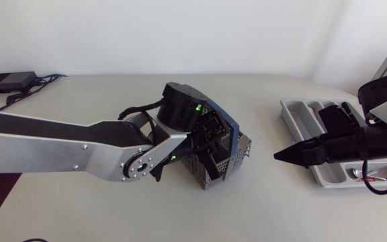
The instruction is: Sort the cutlery from the basket into the organizer compartments.
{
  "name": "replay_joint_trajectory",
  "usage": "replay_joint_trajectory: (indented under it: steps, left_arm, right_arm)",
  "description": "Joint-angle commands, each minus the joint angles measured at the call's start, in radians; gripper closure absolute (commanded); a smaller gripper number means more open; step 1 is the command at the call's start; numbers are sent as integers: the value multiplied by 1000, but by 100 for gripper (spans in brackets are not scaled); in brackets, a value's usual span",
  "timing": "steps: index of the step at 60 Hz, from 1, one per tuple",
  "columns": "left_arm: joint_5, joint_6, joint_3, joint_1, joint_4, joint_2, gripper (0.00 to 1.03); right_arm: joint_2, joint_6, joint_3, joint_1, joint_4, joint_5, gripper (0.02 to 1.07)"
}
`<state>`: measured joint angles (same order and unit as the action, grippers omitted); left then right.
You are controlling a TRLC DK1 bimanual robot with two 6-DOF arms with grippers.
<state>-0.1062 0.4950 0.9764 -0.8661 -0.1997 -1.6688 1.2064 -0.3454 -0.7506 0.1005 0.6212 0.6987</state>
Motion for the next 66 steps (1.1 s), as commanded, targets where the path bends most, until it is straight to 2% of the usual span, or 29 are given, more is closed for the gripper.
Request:
replay_joint_trajectory:
  steps: [1, 24, 32, 37, 48, 52, 57, 61, 66]
  left_arm:
    - [2, 8, -18, 3, -7, 30, 100]
    - [-4, -3, -127, 7, 6, 244, 100]
    - [-24, -3, -162, -11, 45, 343, 100]
    - [-27, -3, -176, -21, 91, 422, 100]
    - [-39, -33, -133, -57, 263, 600, 100]
    - [-38, -53, -93, -65, 332, 636, 100]
    - [-35, -75, -48, -79, 401, 673, 100]
    - [-3, -102, -15, -77, 448, 679, 100]
    - [57, -139, 11, -56, 479, 672, 100]
  right_arm:
    - [1, -20, 34, 7, -6, 5, 46]
    - [-28, -4, 39, -13, 5, 5, 46]
    - [-62, 11, 37, -28, 9, 5, 46]
    - [-97, 13, 40, -51, 9, 5, 46]
    - [-208, 51, 34, -104, -6, -16, 45]
    - [-243, 36, 31, -119, -28, -39, 42]
    - [-284, -1, 25, -176, -32, -119, 36]
    - [-320, -9, 19, -239, -32, -163, 33]
    - [-361, -18, 17, -283, -37, -163, 32]
